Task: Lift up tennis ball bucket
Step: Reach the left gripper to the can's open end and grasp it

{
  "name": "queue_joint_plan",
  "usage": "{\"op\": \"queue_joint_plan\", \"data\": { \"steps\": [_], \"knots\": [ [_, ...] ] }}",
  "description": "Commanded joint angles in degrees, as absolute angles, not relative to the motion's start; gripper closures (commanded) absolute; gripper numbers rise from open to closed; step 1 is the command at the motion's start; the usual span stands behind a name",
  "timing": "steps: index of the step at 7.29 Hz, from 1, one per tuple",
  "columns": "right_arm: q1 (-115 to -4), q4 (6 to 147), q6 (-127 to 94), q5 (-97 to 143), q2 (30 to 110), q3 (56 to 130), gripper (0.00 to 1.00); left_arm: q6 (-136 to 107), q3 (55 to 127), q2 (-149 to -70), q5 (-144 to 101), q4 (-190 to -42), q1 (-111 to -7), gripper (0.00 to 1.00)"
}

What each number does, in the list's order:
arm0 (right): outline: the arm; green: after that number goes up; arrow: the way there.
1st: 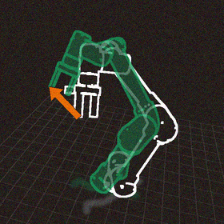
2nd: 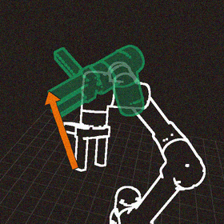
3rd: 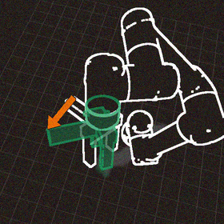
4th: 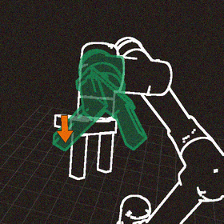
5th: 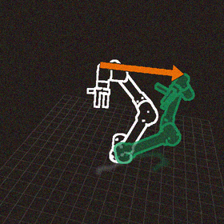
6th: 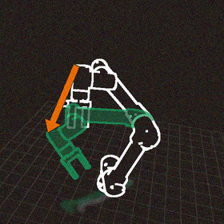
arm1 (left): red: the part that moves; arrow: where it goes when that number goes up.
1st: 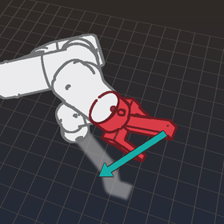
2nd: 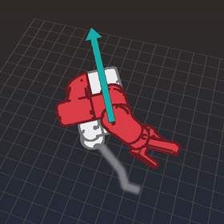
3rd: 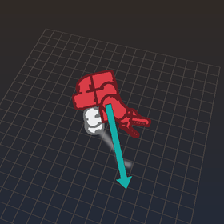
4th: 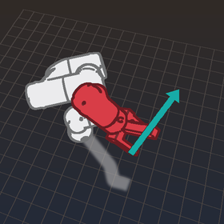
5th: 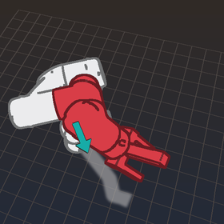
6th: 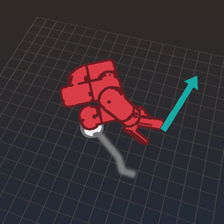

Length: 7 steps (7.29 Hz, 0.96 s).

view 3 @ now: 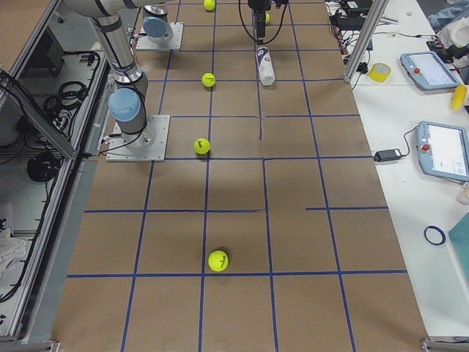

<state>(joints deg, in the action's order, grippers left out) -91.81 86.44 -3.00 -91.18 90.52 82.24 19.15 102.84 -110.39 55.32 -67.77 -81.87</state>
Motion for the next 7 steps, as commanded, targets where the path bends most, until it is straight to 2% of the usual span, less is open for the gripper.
{"op": "queue_joint_plan", "data": {
  "steps": [1, 6, 7],
  "knots": [
    [-91.85, 86.57, -6.15, -92.72, 91.67, 84.64, 0.00, 18.81, 103.36, -113.71, 54.15, -65.30, -83.67, 0.00],
    [-90.97, 87.80, -3.61, -91.58, 91.58, 84.99, 0.01, 16.72, 103.27, -117.51, 49.94, -62.67, -84.02, 0.00],
    [-90.97, 87.72, -1.34, -90.89, 91.67, 85.25, 0.00, 13.57, 103.10, -117.51, 50.01, -62.49, -84.20, 0.15]
  ]
}}
